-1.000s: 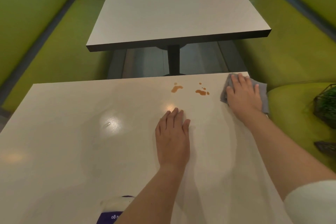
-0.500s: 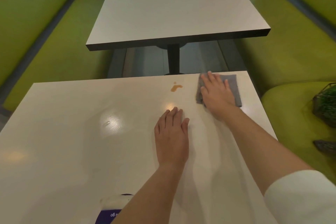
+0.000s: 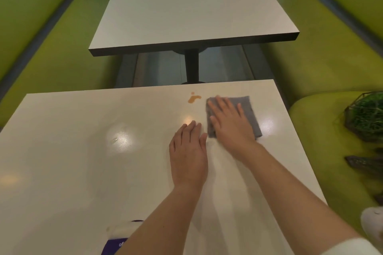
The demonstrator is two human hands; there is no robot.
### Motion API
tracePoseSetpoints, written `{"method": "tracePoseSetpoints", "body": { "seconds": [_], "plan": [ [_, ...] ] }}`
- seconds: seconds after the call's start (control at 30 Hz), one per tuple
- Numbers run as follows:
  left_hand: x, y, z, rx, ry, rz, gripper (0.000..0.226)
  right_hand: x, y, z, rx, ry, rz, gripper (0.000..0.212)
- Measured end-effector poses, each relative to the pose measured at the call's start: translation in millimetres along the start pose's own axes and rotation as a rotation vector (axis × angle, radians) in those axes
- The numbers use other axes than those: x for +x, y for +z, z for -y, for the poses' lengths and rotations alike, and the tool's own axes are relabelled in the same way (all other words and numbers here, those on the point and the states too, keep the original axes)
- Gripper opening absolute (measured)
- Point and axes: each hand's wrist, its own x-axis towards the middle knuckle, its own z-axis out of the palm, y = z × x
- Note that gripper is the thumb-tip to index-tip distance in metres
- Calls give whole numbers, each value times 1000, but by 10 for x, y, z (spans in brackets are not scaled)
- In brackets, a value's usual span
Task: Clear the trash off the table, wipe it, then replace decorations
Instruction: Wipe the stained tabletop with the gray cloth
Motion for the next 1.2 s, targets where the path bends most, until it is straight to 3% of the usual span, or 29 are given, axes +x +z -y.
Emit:
{"method": "tracePoseSetpoints", "body": {
  "seconds": [0.1,0.27,0.47,0.6,0.67,0.8,0.87,1.0,1.07,1.2],
  "plan": [
    [-3,-2,-3,6,0,8,50,-171,-18,-231,-30,-23,-10,50],
    [-7,-7,-12,-14,-3,26,53,200,-83,-423,-16,221,-58,49],
    [-19,-38,-24,-50,-7,12,54,-502,-48,-106,37,-131,12,56],
    [-19,-51,-31,-49,-5,28,57,-332,-77,-514,-50,131,-54,49],
    [-19,-35,-19,-36,-9,28,56,-230,-66,-387,-28,207,-71,50],
    [-28,-13,-9,-50,-38,23,43,-594,10,80,27,-129,20,59],
    [-26,-4,-21,-52,-40,6,42,-683,-8,14,66,-181,40,55],
    [-44,-21,-20,6,-36,-8,46,-211,-1,-227,-8,102,-21,52],
    [-40,-23,-24,-3,-42,-10,47,-111,1,-48,10,153,-27,54],
    [-41,-36,-67,-30,-56,-9,51,-428,50,259,37,-206,64,51]
  ]
}}
